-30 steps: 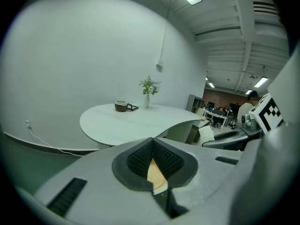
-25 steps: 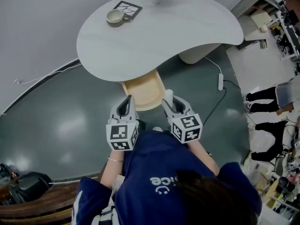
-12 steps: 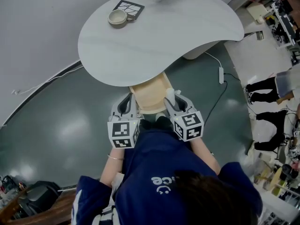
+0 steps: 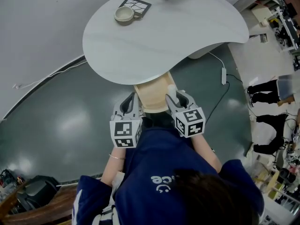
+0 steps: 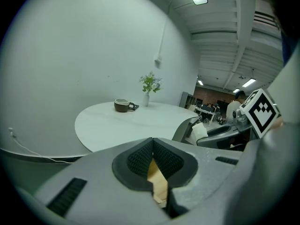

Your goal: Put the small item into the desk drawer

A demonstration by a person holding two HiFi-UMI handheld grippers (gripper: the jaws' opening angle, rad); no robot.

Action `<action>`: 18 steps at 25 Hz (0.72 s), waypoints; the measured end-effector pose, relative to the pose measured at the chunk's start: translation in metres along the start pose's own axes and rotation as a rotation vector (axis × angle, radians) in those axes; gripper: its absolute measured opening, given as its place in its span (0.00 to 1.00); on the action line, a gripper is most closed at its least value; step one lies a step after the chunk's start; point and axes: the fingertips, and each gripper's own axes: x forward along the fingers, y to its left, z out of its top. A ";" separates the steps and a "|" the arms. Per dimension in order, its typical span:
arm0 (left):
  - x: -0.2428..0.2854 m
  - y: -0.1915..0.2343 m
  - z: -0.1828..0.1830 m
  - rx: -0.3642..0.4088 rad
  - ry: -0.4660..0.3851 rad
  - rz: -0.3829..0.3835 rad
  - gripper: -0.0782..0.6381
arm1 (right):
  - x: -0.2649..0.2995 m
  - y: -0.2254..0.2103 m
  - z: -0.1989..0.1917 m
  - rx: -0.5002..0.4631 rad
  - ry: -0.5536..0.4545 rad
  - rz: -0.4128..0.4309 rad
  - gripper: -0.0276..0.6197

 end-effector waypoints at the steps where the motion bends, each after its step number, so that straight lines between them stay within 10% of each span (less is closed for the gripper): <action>1: 0.000 0.001 0.001 -0.003 -0.001 0.005 0.11 | 0.002 -0.001 0.002 -0.006 0.001 0.003 0.27; 18: -0.001 0.013 0.010 -0.058 -0.015 0.161 0.11 | 0.046 -0.006 -0.022 -0.284 0.261 0.182 0.27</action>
